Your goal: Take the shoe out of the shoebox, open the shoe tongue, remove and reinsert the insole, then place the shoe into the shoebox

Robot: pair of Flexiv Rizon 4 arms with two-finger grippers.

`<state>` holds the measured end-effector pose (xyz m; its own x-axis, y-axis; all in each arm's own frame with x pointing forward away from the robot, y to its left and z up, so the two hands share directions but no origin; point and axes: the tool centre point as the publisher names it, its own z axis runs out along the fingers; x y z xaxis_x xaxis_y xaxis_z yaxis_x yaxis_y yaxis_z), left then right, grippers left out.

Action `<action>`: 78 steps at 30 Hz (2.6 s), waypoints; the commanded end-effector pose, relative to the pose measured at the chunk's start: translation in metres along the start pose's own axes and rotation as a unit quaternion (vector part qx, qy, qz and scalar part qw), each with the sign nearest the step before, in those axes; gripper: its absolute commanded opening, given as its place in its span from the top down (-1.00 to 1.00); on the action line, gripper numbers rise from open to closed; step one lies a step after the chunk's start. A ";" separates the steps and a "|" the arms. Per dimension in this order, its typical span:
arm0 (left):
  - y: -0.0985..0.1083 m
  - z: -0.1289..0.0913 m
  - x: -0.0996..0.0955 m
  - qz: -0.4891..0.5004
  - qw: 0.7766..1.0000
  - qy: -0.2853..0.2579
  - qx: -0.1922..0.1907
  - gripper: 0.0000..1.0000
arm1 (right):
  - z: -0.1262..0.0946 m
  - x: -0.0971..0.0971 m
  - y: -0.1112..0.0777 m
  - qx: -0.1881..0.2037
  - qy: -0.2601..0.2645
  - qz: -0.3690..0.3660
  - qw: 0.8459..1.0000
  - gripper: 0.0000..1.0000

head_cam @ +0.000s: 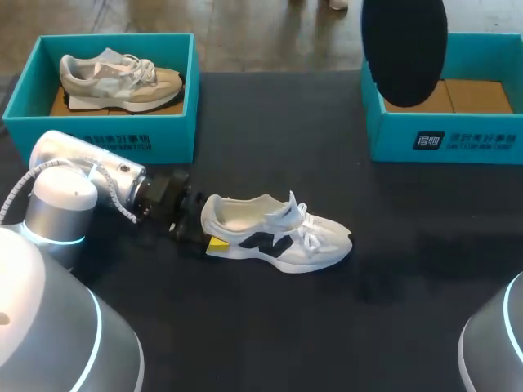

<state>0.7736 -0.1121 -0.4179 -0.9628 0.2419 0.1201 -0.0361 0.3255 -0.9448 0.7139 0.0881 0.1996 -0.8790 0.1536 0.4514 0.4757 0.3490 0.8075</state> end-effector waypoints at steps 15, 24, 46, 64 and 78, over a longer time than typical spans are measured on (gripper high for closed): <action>-0.015 -0.042 0.023 -0.010 0.993 -0.031 -0.110 -1.00 | 0.001 0.000 0.001 0.002 0.000 0.001 1.000 1.00; -0.031 -0.065 0.038 -0.007 0.977 -0.035 -0.210 -1.00 | 0.001 0.000 0.001 0.002 0.000 0.001 1.000 1.00; -0.086 -0.093 0.034 0.029 0.908 0.019 -0.417 -1.00 | 0.001 0.000 0.001 0.002 0.000 0.001 1.000 1.00; -0.114 -0.071 0.018 0.069 0.865 0.021 -0.496 -1.00 | 0.001 0.000 0.001 0.002 0.000 0.001 1.000 1.00; -0.117 -0.075 0.024 0.043 0.849 0.019 -0.527 -1.00 | 0.001 0.000 0.001 0.002 0.000 0.001 1.000 1.00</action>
<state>0.7759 -0.0745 -0.2829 -0.9395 0.3295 0.0930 0.3106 0.9345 -0.1738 0.7141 0.0883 0.1994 -0.8793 0.1516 0.4516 0.4751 0.3488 0.8079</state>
